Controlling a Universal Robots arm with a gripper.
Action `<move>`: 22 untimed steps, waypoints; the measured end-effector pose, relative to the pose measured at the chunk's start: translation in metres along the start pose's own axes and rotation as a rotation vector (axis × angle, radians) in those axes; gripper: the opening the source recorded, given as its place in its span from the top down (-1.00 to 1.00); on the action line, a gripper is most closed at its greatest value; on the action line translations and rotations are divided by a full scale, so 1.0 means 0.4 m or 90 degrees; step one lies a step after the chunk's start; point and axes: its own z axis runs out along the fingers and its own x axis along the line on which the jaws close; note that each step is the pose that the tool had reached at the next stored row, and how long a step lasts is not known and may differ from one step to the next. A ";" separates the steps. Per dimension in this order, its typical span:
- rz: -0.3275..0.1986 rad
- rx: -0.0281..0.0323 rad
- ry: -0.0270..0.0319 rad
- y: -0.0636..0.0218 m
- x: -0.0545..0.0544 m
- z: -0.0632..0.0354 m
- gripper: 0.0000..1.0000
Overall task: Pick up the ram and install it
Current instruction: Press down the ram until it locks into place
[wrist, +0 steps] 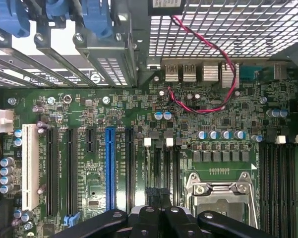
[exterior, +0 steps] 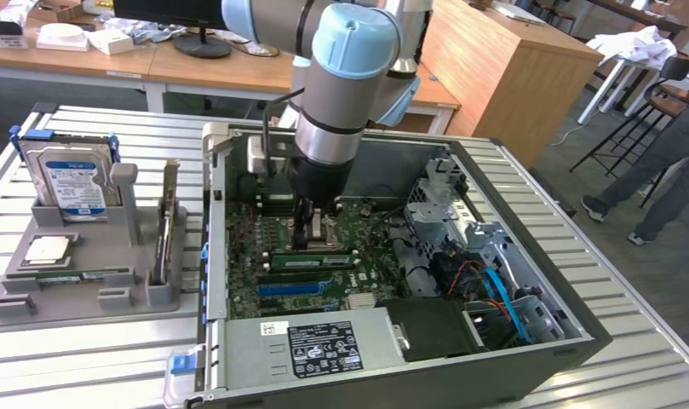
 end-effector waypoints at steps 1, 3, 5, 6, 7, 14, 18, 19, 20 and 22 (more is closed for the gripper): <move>0.000 0.0000 0.0000 0.000 0.000 0.002 0.80; 0.000 0.0001 0.0000 0.000 0.000 0.005 0.80; 0.000 0.0000 0.0001 0.000 0.000 0.006 0.80; 0.000 0.0000 0.0001 0.000 0.000 0.006 0.80; 0.000 0.0000 0.0001 0.000 0.000 0.006 0.80; 0.000 0.0001 0.0000 -0.003 0.001 0.009 0.80; 0.000 0.0000 -0.0003 -0.004 0.001 0.009 0.80; 0.000 0.0001 -0.0004 -0.004 0.001 0.010 0.80; 0.000 0.0001 -0.0004 -0.004 0.001 0.011 0.80; 0.000 0.0001 -0.0003 -0.004 0.001 0.014 0.80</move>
